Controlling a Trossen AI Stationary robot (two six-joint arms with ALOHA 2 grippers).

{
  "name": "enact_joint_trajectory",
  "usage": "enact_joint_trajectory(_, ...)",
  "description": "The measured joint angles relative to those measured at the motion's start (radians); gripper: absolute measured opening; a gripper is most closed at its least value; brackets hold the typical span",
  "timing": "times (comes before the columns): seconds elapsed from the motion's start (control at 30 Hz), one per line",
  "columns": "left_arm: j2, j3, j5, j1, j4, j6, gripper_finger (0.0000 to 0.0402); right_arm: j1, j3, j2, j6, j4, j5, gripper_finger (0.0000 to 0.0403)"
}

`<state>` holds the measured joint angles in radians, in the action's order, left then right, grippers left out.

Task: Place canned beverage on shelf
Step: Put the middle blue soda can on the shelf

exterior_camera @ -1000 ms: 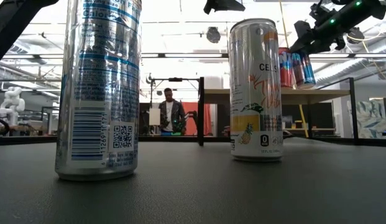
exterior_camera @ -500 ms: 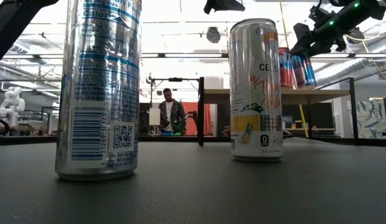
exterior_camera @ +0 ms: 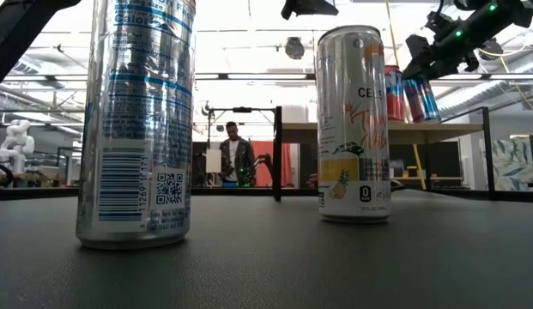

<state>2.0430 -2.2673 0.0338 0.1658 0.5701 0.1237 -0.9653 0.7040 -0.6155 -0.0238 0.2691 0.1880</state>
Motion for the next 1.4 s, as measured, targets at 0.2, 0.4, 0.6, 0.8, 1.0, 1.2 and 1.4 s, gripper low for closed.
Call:
enact_joint_trajectory(0.2, 0.000, 0.000, 0.000, -0.002, 0.001, 0.000, 0.0342, 0.000, 0.001, 0.000, 0.009, 0.042, -0.001, 0.0213)
enact_joint_trajectory(0.4, 0.000, 0.000, 0.000, -0.003, 0.006, 0.000, 0.0342, 0.000, 0.003, 0.000, -0.006, 0.052, -0.004, 0.0213)
enact_joint_trajectory(0.6, 0.000, 0.000, 0.000, -0.003, 0.023, 0.000, 0.0342, 0.000, 0.004, 0.002, -0.017, 0.087, -0.003, 0.0213)
enact_joint_trajectory(0.8, 0.000, 0.000, 0.000, -0.003, 0.023, 0.000, 0.0342, 0.000, 0.004, 0.002, -0.017, 0.099, -0.001, 0.0235)
enact_joint_trajectory(1.0, 0.000, 0.000, 0.000, -0.003, 0.023, 0.000, 0.0342, 0.000, -0.001, 0.010, -0.018, 0.127, -0.002, 0.0267)
enact_joint_trajectory(1.2, 0.000, 0.000, 0.000, -0.003, 0.023, 0.000, 0.0342, 0.000, 0.000, 0.026, -0.019, 0.117, -0.003, 0.0276)
enact_joint_trajectory(1.4, 0.000, 0.000, 0.000, -0.003, 0.023, -0.001, 0.0342, 0.000, 0.028, 0.041, -0.049, 0.129, -0.002, 0.0276)
